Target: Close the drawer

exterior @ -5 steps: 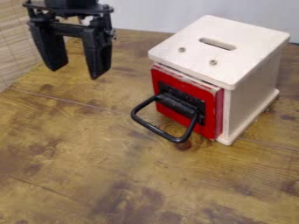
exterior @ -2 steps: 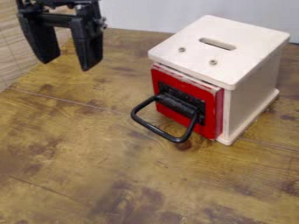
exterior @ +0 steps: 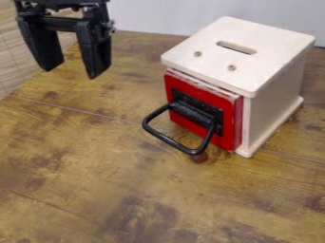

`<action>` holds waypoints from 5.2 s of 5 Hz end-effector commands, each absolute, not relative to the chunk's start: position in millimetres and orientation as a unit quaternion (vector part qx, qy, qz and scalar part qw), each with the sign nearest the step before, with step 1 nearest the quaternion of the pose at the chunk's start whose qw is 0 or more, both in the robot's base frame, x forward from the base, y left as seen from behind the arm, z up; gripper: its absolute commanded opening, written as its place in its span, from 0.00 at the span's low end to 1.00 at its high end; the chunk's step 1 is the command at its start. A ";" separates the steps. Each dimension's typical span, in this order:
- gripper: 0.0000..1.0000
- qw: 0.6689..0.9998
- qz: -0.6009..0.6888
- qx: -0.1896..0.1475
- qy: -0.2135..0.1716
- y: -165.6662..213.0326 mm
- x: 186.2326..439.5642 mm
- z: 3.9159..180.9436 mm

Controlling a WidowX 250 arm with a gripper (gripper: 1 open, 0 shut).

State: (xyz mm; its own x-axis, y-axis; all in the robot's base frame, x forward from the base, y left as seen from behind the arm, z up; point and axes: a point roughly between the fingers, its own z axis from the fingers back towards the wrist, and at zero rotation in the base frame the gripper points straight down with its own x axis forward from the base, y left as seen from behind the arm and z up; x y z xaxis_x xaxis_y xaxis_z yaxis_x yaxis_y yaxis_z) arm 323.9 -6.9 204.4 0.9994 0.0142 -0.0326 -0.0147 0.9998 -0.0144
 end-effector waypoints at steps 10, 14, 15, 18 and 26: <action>1.00 0.999 0.011 0.005 -0.036 -6.6 320.4 226.8; 1.00 1.000 0.003 0.015 -0.026 -17.1 322.9 224.1; 1.00 0.999 0.004 0.006 -0.032 -13.7 319.9 224.5; 1.00 0.999 0.002 0.002 -0.048 -3.5 315.0 227.7; 1.00 0.998 -0.006 0.005 -0.057 -4.1 314.0 230.4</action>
State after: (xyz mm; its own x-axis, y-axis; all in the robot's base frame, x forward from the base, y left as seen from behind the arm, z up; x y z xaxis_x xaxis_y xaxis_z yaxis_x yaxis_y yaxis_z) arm 318.9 -9.3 209.9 0.9986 -0.0276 0.0461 0.0271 0.9996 0.0119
